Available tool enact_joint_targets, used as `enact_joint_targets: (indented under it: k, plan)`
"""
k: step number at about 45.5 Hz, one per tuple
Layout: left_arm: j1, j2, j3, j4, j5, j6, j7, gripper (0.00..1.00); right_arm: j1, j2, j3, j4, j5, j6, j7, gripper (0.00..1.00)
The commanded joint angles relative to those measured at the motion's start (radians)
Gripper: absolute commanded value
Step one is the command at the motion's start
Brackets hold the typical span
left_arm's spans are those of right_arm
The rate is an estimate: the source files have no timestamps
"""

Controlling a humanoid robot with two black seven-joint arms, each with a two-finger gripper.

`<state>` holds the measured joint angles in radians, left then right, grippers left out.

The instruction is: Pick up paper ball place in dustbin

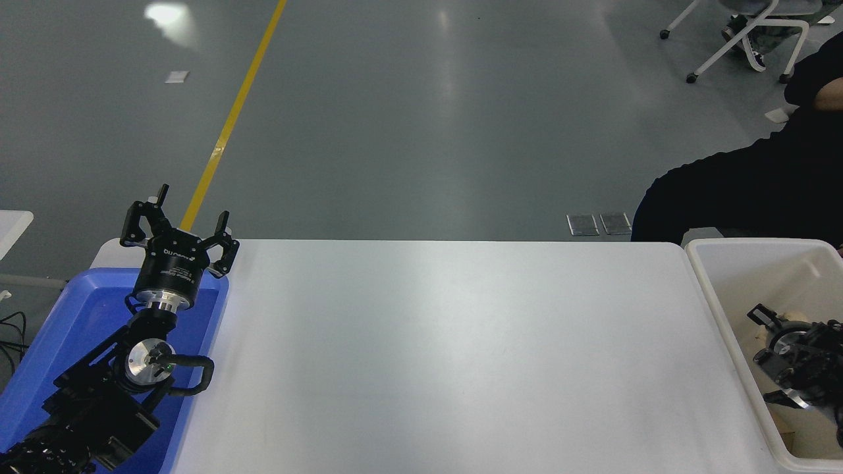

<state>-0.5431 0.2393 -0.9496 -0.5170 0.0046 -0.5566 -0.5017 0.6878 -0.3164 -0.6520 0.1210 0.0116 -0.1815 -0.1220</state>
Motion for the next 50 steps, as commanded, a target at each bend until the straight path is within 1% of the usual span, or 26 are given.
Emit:
enact_joint_targets:
  k: [1,2,8,18,29,39,44,50]
  plan:
    - [0.0,0.0,0.0,0.0,0.0,0.0,0.0,0.98,-0.022,0.01,0.02,-0.04,0.025,-0.059,0.001,0.86]
    - [0.0,0.0,0.0,0.0,0.0,0.0,0.0,0.98,-0.022,0.01,0.02,-0.044,0.027,-0.082,0.002,1.0]
    - [0.0,0.0,0.0,-0.001,0.0,0.0,-0.001,0.98,-0.027,0.01,0.02,-0.044,0.03,-0.11,0.002,1.0]
    - [0.0,0.0,0.0,0.0,0.0,0.0,0.0,0.98,-0.016,0.008,0.02,-0.029,0.031,-0.101,0.001,1.0]
    - [-0.001,0.0,0.0,0.0,0.0,0.0,0.0,0.98,0.055,-0.062,0.02,0.041,0.031,-0.096,0.001,1.0]
    - [-0.001,0.0,0.002,0.0,0.0,0.0,0.0,0.98,0.304,-0.193,-0.012,0.216,0.03,-0.093,0.002,1.0]
    - [-0.001,0.0,0.002,-0.002,0.0,-0.002,0.002,0.98,0.453,-0.21,-0.101,0.304,0.028,-0.078,0.002,1.0]
    - [-0.001,0.0,0.002,-0.001,0.0,-0.002,0.002,0.98,0.642,-0.201,-0.297,0.439,0.028,-0.073,0.002,1.0]
